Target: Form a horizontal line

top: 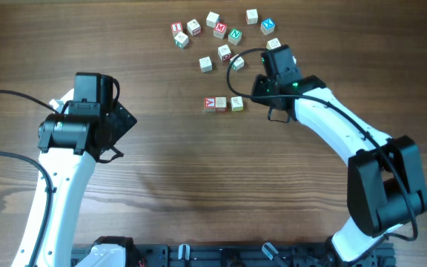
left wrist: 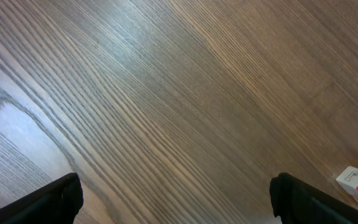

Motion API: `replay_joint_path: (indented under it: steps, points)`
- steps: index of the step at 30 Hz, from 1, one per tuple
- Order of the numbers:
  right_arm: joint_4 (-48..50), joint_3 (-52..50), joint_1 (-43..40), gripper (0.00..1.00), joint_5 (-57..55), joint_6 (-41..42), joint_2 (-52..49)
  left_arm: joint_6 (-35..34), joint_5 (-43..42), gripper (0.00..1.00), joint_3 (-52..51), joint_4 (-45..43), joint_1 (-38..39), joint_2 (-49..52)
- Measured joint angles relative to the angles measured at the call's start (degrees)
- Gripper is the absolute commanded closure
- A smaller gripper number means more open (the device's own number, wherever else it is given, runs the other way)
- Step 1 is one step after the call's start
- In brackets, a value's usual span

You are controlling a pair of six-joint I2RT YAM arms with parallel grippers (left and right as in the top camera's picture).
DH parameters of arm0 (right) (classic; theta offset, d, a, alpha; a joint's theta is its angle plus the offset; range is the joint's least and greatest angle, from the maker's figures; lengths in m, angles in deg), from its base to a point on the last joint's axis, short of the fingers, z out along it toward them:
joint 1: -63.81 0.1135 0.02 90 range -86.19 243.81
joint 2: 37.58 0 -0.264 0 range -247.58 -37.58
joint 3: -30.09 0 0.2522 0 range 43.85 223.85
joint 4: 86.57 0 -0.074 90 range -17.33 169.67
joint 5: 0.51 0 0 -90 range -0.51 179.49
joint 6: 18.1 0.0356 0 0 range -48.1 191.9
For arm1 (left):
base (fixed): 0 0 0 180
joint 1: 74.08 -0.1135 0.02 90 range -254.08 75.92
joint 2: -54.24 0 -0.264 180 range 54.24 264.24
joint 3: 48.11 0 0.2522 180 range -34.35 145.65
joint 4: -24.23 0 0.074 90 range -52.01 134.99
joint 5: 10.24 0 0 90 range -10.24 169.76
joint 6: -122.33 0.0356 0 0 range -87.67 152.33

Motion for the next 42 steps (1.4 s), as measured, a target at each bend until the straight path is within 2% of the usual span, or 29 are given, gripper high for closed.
replay_joint_path:
  steps: [3,9,15,16,17,18,22,29,36,42]
  points:
    - [5.38,-2.67,0.15,0.95,0.42,-0.24,-0.24,0.00,0.00,0.00,0.00,-0.02,0.00,0.00]
    - [13.03,-7.10,0.57,0.95,0.94,-0.37,-5.01,-0.02,-0.04,0.00,0.00,-0.31,0.00,0.00]
    - [18.51,-7.17,0.57,0.96,2.86,-0.17,-8.31,-0.09,-5.14,0.00,-0.37,-11.85,0.00,0.09]
    - [18.71,-7.13,0.57,0.96,3.19,-0.17,-8.41,0.09,-6.56,0.37,-0.44,-13.77,0.00,0.17]
    - [18.80,-7.13,0.57,0.96,3.34,-0.15,-8.44,0.68,-8.50,0.81,-0.48,-15.67,0.00,0.57]
    - [18.84,-7.13,0.55,0.96,3.85,-0.15,-8.44,1.03,-9.64,0.96,-0.50,-16.79,0.00,1.03]
    - [18.82,-7.13,0.55,0.96,5.11,-0.13,-8.46,5.07,-18.01,0.96,-0.57,-20.74,-0.02,7.56]
    - [17.09,-6.78,0.50,0.96,7.82,0.98,-8.48,12.02,-35.04,0.96,-0.81,-34.88,-0.02,27.93]
    - [14.91,-6.08,0.50,0.96,8.35,3.98,-8.48,15.56,-41.90,0.96,-1.18,-41.81,-0.02,40.68]
    - [14.47,-5.97,0.50,0.96,8.31,6.16,-8.48,17.55,-46.29,0.96,-1.18,-47.30,-0.07,42.73]
